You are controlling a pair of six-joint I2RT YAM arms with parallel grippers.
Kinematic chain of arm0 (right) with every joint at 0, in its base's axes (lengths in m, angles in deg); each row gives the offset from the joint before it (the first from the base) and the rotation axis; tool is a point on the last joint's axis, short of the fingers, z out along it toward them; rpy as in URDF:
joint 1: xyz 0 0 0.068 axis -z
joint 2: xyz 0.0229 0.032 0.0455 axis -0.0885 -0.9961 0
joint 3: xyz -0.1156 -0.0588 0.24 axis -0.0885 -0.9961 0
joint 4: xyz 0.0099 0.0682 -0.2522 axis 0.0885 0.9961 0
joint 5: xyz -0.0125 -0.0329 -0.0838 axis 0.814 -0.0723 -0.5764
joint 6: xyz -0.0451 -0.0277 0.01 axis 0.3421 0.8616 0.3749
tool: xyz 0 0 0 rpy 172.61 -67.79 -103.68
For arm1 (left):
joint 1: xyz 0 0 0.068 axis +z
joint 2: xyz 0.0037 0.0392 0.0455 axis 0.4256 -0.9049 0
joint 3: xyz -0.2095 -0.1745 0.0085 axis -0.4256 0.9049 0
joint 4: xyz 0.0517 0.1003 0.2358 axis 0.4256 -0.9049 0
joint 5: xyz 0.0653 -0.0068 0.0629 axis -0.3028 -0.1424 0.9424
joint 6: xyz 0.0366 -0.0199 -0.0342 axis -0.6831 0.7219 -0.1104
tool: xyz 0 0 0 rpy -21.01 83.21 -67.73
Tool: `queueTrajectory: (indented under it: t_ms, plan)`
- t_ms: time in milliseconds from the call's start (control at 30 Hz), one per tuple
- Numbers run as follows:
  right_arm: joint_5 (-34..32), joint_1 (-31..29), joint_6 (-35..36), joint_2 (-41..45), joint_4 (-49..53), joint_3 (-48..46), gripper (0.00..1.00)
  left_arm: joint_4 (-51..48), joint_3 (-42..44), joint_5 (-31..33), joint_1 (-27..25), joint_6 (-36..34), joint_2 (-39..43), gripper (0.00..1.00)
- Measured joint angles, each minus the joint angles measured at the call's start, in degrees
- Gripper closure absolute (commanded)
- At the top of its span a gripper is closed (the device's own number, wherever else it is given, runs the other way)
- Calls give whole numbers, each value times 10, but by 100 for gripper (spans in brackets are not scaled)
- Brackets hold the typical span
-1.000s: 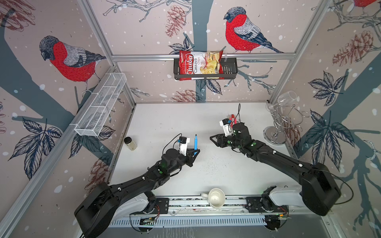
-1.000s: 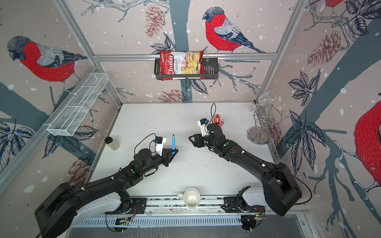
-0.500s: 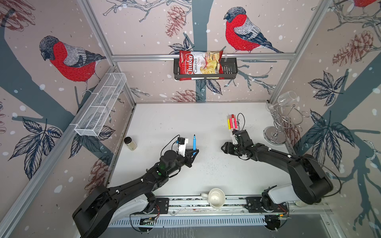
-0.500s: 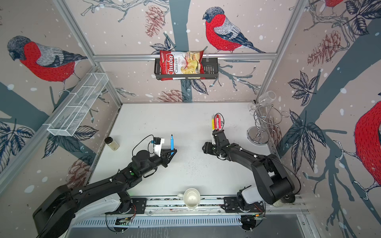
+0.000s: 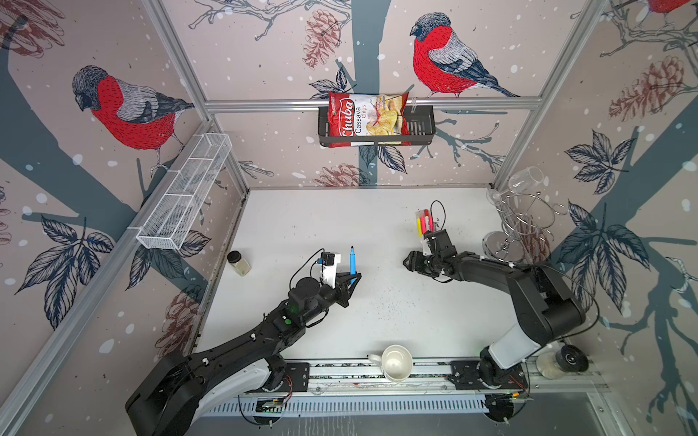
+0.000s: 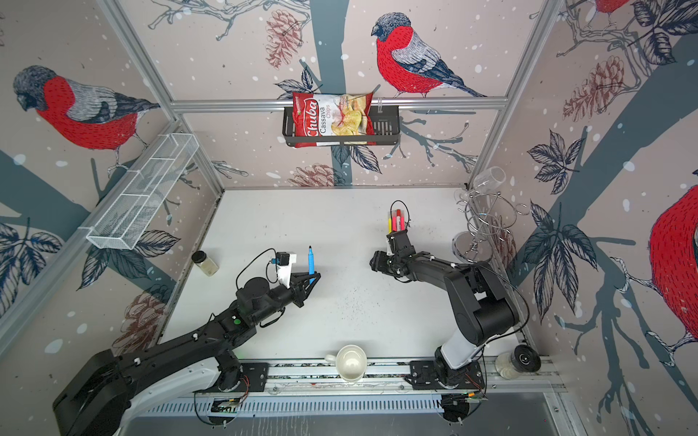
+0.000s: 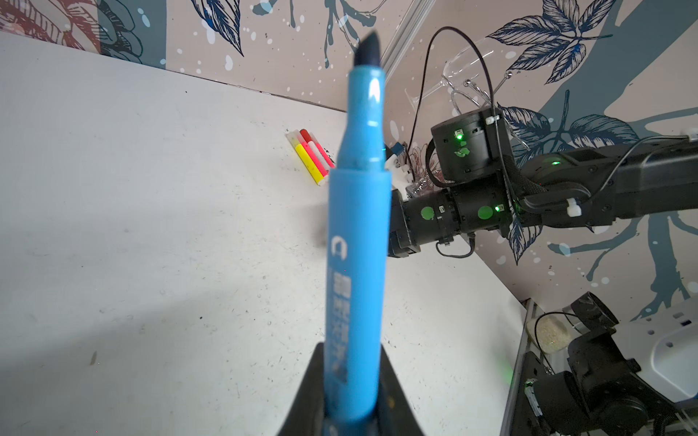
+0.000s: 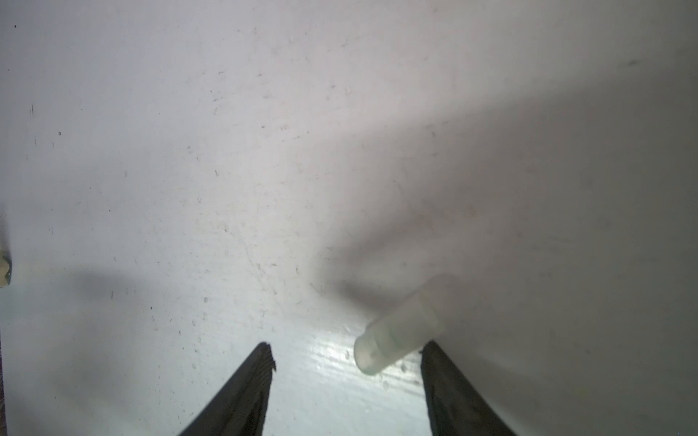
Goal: Insert the pens into the pen caps
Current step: 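Move the right gripper away to a translucent cap on the table, then lower the right gripper over the translucent cap and close on it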
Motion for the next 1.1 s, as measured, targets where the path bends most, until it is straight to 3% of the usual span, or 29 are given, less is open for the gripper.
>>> queueTrajectory:
  t_ms: [333,1100]
  plan:
    - [-7,-10,8,-51,15,61,38,-14,3,13,0,0,17,100]
    - [-101,-66,29,-35,64,52,46,-20,16,17,0,0,22,100]
